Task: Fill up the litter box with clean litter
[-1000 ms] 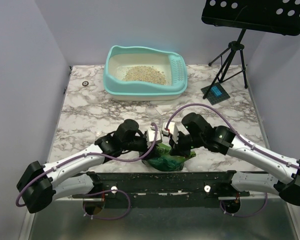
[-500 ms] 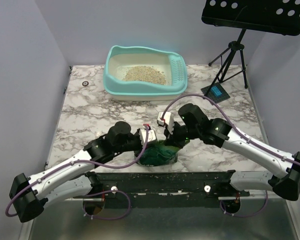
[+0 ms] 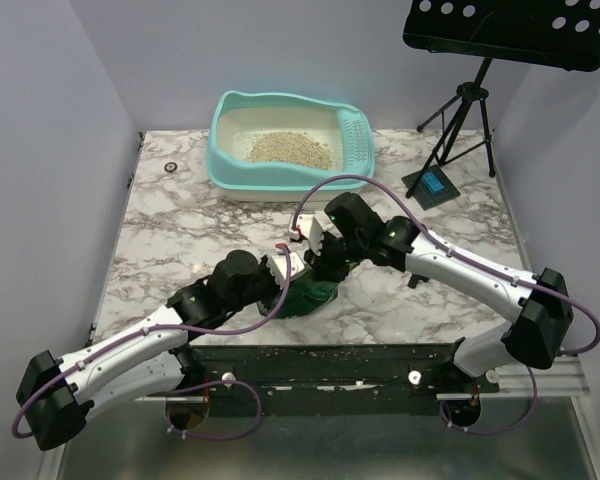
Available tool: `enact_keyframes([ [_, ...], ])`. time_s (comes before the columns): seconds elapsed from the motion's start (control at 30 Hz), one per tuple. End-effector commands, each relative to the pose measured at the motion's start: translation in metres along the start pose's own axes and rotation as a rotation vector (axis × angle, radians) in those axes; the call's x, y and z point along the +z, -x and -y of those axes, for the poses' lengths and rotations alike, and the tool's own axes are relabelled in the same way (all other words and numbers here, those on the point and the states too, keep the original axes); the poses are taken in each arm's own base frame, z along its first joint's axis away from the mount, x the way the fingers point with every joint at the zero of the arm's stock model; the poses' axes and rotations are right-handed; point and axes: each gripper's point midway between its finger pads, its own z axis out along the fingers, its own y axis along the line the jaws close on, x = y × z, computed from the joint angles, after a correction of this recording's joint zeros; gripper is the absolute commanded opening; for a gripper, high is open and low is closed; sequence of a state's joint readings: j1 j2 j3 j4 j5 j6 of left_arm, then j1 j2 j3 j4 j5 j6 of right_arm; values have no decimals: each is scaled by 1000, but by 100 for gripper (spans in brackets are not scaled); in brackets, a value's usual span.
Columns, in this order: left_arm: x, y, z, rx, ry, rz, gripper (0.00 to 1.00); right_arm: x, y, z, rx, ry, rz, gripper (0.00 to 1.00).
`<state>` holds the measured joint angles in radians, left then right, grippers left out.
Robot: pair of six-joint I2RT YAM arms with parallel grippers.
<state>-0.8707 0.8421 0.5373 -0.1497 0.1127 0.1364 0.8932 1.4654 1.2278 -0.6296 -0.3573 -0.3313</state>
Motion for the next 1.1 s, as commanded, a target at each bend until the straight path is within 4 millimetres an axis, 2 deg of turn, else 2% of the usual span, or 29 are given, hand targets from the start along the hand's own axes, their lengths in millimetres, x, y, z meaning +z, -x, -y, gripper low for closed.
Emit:
enact_keyframes([
  [0.0,3,15,-14,-32,78,59,0,-17,13,5,-46,-40,26,36],
  [0.17,1,18,-16,-35,91,63,0,-64,19,10,-108,-150,57,57],
  [0.33,0,20,-19,-41,108,65,0,-84,0,16,-184,-191,78,60],
  [0.4,1,22,-18,-44,106,68,0,-85,-5,18,-200,-189,93,60],
  [0.67,-1,24,-18,-54,106,76,0,-75,-3,29,-245,-157,115,60],
  [0.9,2,20,-14,-52,82,58,0,-61,3,27,-260,-93,132,60],
  [1.07,2,21,-12,-52,73,59,0,-47,-1,31,-248,-62,105,60],
])
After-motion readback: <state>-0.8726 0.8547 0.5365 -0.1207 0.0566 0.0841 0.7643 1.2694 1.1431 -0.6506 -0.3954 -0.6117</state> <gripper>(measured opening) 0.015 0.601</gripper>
